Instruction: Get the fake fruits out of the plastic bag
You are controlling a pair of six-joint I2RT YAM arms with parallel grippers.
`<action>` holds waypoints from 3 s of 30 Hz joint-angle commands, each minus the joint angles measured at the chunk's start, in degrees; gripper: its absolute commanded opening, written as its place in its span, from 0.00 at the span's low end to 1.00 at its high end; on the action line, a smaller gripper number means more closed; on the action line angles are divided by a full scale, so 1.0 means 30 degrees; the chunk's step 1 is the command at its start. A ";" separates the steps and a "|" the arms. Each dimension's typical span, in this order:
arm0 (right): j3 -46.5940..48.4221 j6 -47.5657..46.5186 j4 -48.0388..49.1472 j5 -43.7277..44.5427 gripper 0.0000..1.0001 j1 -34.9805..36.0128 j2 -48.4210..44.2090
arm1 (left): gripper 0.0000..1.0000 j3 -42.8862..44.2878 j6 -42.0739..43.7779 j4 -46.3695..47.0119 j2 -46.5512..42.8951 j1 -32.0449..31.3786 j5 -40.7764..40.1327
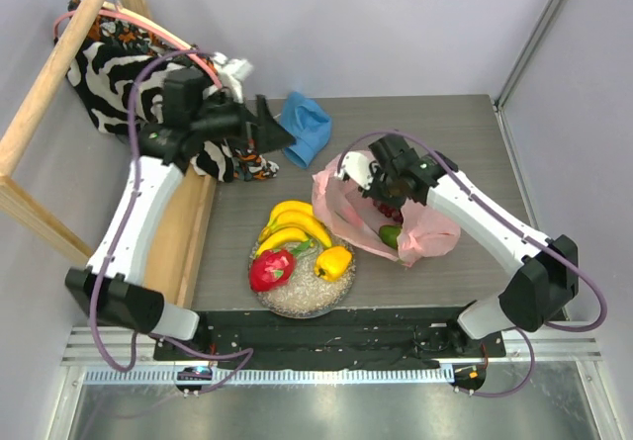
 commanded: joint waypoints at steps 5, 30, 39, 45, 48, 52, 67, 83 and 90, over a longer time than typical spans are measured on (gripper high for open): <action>0.1016 0.2092 0.0917 0.0143 0.18 -0.1596 -0.0223 | 1.00 -0.0271 -0.0399 -0.0072 0.2298 -0.3179 -0.0292; 0.3800 0.4145 -0.2150 -0.2755 0.18 -0.2476 0.0014 | 0.60 0.0460 0.2970 -0.1567 0.4320 -0.7812 -0.4537; -0.0531 0.1042 -0.4268 -0.4551 0.21 -0.2476 -0.1511 | 0.00 0.4151 0.2356 -0.0893 0.6137 -0.7636 -0.5475; -0.4750 -0.0602 -0.3483 -0.1385 0.20 -0.2477 -0.3822 | 0.00 0.2898 0.2970 -0.1011 0.5613 -0.7636 -0.5066; -0.5661 -0.0163 -0.2194 -0.1584 0.25 -0.2476 -0.4352 | 0.00 0.0848 0.3117 -0.0777 0.4822 -0.7636 -0.5124; -0.5663 0.0365 -0.0609 -0.2082 0.45 -0.2476 -0.3915 | 0.00 0.0461 0.2182 -0.0775 0.4584 -0.7636 -0.4979; -0.1277 0.1006 0.0977 -0.2756 0.49 -0.2506 -0.3557 | 0.00 0.1194 0.1858 -0.0425 0.4761 -0.7665 -0.5153; 0.0080 0.2064 0.0124 -0.9438 0.01 -0.2242 -0.1397 | 0.00 0.2541 0.1213 -0.0483 0.5288 -0.7753 -0.7613; -0.1646 0.5103 0.3343 -0.7749 0.01 -0.2155 -0.0516 | 0.00 0.3128 0.1476 -0.0629 0.5494 -0.7753 -0.7643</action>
